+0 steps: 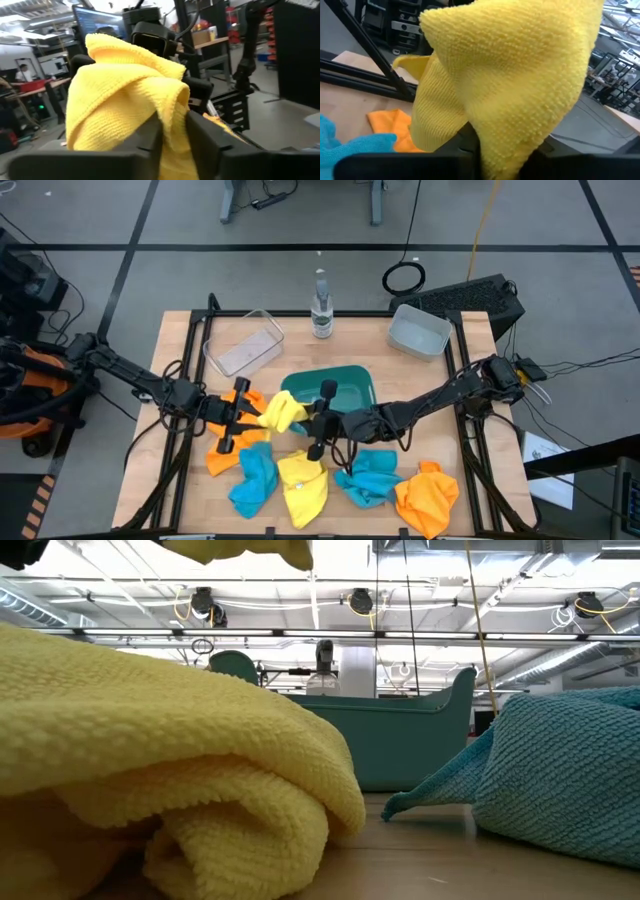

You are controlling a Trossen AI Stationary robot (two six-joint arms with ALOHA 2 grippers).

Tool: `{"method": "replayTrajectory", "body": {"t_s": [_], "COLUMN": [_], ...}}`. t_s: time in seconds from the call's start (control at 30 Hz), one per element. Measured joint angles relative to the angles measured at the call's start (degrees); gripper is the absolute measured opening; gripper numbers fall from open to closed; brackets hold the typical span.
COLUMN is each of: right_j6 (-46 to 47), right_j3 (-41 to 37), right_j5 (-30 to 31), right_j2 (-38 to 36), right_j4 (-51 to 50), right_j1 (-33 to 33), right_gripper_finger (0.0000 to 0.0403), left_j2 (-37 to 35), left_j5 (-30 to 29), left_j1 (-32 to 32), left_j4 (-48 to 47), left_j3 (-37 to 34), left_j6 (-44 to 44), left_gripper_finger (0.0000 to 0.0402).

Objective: Sort microfiber towel by color & place in baskets
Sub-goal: Put the top yellow towel into the gray bin

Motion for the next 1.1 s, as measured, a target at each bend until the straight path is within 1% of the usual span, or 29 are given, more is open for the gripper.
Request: {"method": "replayTrajectory", "body": {"t_s": [0.07, 0.13, 0.27, 0.4, 0.5, 0.6, 0.77, 0.87, 0.93, 1.0, 1.1], "right_j6": [0.5, 1.2, 3.4, 6.0, 8.5, 10.5, 10.7, 10.6, 10.6, 10.5, 10.4], "right_j3": [0.0, 0.0, 0.0, 0.0, 0.0, 0.0, 0.0, 0.0, 0.0, 0.0, 0.0], "right_j5": [-0.2, -1.8, -7.7, -11.5, -11.8, -11.9, -11.9, -12.0, -12.0, -12.0, -12.1], "right_j2": [0.0, 0.0, 0.0, 0.0, 0.0, 0.0, 0.0, 0.0, 0.0, 0.0, 0.0], "right_j4": [0.0, 0.1, 2.4, 3.9, 2.7, 1.5, 1.6, 1.7, 1.7, 1.7, 1.7], "right_j1": [0.0, -0.3, -1.1, -2.1, -2.6, -2.9, -3.3, -3.3, -3.5, -3.5, -3.9], "right_gripper_finger": [0.0094, 0.0111, 0.0144, 0.0177, 0.0202, 0.0231, 0.0269, 0.0272, 0.0263, 0.0244, 0.0203], "left_j2": [0.0, 0.1, 1.3, 3.3, 4.2, 4.5, 5.3, 6.2, 6.8, 7.3, 7.4], "left_j5": [-0.4, -0.5, -2.6, -4.7, -4.7, -4.9, -6.4, -7.0, -7.1, -6.8, -4.6], "left_j1": [0.0, 0.0, 0.0, 0.1, 0.0, 0.0, 0.1, 0.9, 1.5, 2.1, 3.0], "left_j4": [0.0, 0.0, 0.2, 2.3, 5.0, 5.3, 5.3, 6.0, 6.4, 6.5, 6.6], "left_j3": [0.0, 0.0, 0.0, 0.0, 0.0, 0.0, 0.0, 0.0, 0.0, 0.0, 0.0], "left_j6": [0.1, 0.0, 0.5, 1.6, 2.6, 2.6, 2.6, 2.4, 1.9, 1.4, 1.1], "left_gripper_finger": [0.0028, 0.0010, 0.0018, 0.0018, 0.0017, 0.0017, 0.0017, 0.0017, 0.0018, 0.0020, 0.0024]}}
